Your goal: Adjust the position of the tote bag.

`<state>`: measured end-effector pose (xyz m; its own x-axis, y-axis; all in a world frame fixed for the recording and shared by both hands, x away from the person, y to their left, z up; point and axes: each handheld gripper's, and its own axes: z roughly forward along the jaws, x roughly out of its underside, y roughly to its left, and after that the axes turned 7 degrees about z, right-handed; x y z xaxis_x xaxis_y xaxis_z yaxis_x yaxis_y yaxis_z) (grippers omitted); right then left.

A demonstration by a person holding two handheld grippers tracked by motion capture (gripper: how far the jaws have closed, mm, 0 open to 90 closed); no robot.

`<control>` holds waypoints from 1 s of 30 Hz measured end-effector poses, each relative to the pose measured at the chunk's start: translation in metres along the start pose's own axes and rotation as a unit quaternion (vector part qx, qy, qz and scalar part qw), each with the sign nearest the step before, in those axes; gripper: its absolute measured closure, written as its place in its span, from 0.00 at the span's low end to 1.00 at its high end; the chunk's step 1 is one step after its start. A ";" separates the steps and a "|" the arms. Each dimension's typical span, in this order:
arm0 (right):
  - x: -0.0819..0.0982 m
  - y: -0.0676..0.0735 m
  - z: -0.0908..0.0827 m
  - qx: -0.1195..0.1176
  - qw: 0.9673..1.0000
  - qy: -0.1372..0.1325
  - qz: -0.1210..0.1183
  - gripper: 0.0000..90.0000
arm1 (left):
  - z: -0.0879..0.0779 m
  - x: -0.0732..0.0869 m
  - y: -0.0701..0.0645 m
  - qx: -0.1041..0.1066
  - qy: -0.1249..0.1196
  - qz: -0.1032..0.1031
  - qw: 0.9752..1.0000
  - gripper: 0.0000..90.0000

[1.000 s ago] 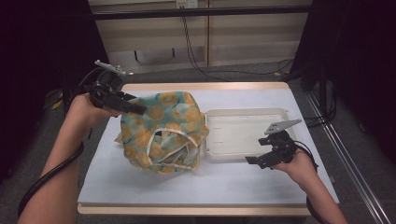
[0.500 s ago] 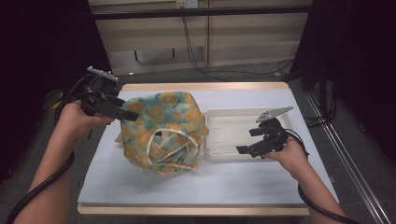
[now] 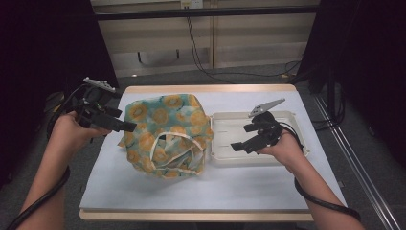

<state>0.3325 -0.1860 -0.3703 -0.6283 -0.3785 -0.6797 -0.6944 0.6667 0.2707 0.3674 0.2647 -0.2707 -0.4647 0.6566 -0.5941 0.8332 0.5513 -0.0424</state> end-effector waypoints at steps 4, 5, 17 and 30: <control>-0.010 0.003 0.005 -0.005 1.000 0.005 -0.002 0.13 | -0.002 0.005 -0.001 -0.002 0.008 0.005 1.000 0.23; -0.013 0.003 0.006 -0.007 1.000 0.005 -0.006 0.13 | -0.002 0.006 -0.002 -0.001 0.009 0.002 1.000 0.24; -0.039 0.016 0.016 -0.023 0.999 0.001 -0.024 0.19 | 0.001 0.006 -0.005 0.006 0.000 0.009 1.000 0.42; -0.058 0.031 0.026 -0.065 0.997 -0.003 -0.052 0.45 | 0.004 0.007 -0.008 0.023 0.015 0.024 0.999 0.80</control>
<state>0.3566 -0.1271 -0.3400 -0.5483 -0.4380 -0.7124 -0.7957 0.5353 0.2833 0.3591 0.2631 -0.2779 -0.4319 0.6972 -0.5722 0.8674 0.4949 -0.0518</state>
